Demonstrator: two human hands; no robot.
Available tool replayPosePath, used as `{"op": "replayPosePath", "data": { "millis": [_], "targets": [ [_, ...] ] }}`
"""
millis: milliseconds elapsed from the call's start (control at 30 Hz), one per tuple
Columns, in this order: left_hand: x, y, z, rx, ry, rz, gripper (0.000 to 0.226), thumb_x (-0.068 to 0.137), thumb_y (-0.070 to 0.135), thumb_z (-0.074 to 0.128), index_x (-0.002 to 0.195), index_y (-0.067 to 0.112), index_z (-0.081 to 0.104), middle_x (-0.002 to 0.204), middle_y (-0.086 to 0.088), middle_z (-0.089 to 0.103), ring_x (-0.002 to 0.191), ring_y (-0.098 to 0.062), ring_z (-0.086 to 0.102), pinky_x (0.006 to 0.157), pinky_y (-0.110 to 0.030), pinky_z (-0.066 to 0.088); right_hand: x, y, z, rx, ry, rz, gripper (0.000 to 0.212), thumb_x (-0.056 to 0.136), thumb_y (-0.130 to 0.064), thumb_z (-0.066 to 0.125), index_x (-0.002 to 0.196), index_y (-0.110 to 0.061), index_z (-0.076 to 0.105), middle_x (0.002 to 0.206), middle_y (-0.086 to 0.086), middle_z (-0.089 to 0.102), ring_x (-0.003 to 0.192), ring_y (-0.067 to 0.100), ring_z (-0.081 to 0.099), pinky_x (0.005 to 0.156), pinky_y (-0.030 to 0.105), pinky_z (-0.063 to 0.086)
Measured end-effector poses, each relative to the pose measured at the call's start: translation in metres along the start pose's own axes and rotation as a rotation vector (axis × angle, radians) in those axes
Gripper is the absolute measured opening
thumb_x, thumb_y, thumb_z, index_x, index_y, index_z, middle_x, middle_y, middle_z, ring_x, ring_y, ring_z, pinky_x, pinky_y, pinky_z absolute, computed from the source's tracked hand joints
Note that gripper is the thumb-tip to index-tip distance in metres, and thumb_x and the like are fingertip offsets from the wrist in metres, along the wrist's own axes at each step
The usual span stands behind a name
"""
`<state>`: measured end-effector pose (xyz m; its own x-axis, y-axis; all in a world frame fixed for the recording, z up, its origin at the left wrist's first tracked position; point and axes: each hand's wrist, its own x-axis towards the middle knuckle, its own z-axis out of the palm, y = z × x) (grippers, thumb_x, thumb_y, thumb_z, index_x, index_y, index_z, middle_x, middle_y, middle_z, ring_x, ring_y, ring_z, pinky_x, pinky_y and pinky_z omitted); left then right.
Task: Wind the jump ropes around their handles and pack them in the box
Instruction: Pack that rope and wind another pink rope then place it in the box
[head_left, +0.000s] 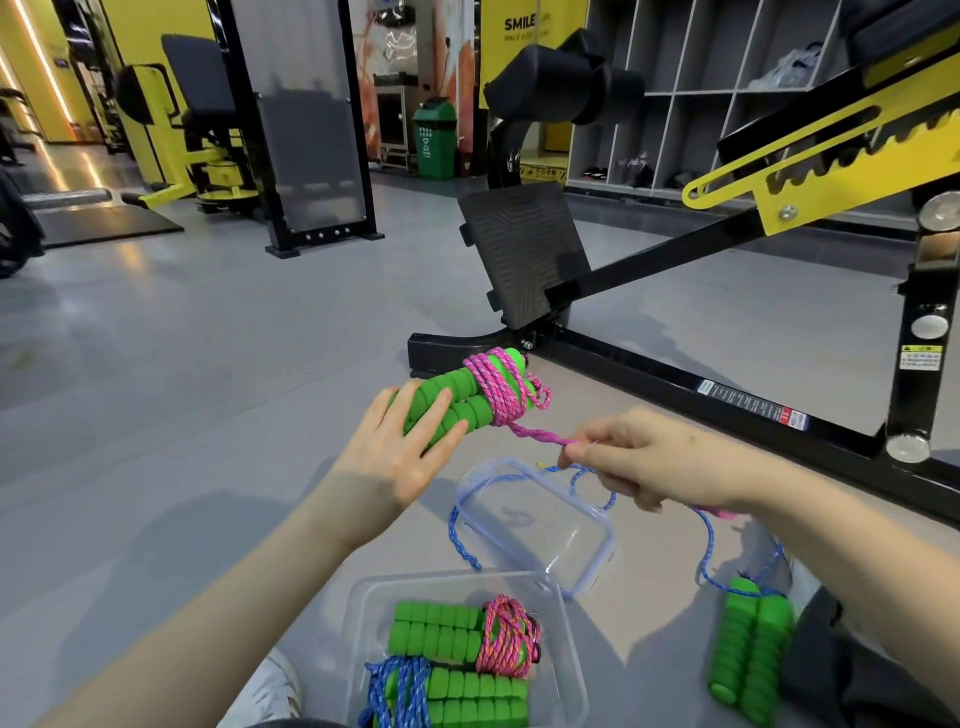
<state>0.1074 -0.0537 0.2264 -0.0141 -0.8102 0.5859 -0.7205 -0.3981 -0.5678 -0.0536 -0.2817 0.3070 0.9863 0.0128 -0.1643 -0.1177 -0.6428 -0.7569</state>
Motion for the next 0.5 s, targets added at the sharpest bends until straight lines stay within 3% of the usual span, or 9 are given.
{"op": "replayPosePath", "data": {
  "millis": [67, 167, 267, 367, 500],
  "targets": [
    [-0.006, -0.001, 0.004, -0.01, -0.023, 0.02, 0.037, 0.087, -0.008, 0.039, 0.117, -0.002, 0.06, 0.115, -0.03, 0.061, 0.093, -0.053, 0.057, 0.08, -0.056, 0.048, -0.008, -0.015, -0.016, -0.156, -0.018, -0.061, 0.023, 0.094, -0.03, 0.053, 0.092, -0.011, 0.065, 0.046, -0.011, 0.039, 0.042, 0.009, 0.031, 0.042, 0.02, 0.03],
    [-0.015, 0.0, 0.005, -0.037, -0.016, 0.065, 0.034, 0.088, -0.006, 0.046, 0.12, 0.001, 0.053, 0.116, -0.028, 0.061, 0.095, -0.051, 0.058, 0.083, -0.056, 0.048, -0.012, -0.035, -0.038, -0.346, 0.054, -0.174, 0.018, 0.09, -0.026, 0.059, 0.084, -0.011, 0.068, 0.045, -0.014, 0.044, 0.043, 0.005, 0.035, 0.045, 0.011, 0.034],
    [-0.009, 0.009, -0.007, -0.078, 0.015, 0.129, 0.033, 0.09, -0.006, 0.044, 0.117, 0.002, 0.062, 0.118, -0.025, 0.062, 0.098, -0.049, 0.059, 0.085, -0.054, 0.049, -0.007, -0.051, -0.054, -0.327, 0.103, -0.224, 0.017, 0.089, -0.025, 0.06, 0.082, -0.012, 0.068, 0.049, -0.012, 0.048, 0.046, 0.003, 0.041, 0.052, 0.019, 0.046],
    [0.004, 0.022, -0.02, -0.144, 0.069, 0.199, 0.034, 0.097, -0.004, 0.039, 0.115, 0.005, 0.066, 0.119, -0.023, 0.063, 0.102, -0.047, 0.059, 0.088, -0.053, 0.048, 0.004, -0.058, -0.062, -0.376, 0.152, -0.302, 0.019, 0.088, -0.028, 0.06, 0.08, -0.015, 0.07, 0.062, 0.002, 0.057, 0.055, 0.005, 0.045, 0.057, 0.02, 0.041],
    [0.015, 0.035, -0.038, -0.228, 0.138, 0.235, 0.03, 0.101, 0.001, 0.036, 0.119, 0.007, 0.059, 0.122, -0.021, 0.062, 0.108, -0.046, 0.058, 0.094, -0.054, 0.046, 0.015, -0.048, -0.073, -0.32, 0.187, -0.286, 0.018, 0.089, -0.031, 0.058, 0.079, -0.021, 0.068, 0.052, -0.013, 0.047, 0.049, 0.002, 0.037, 0.053, 0.014, 0.034]
  ]
}}
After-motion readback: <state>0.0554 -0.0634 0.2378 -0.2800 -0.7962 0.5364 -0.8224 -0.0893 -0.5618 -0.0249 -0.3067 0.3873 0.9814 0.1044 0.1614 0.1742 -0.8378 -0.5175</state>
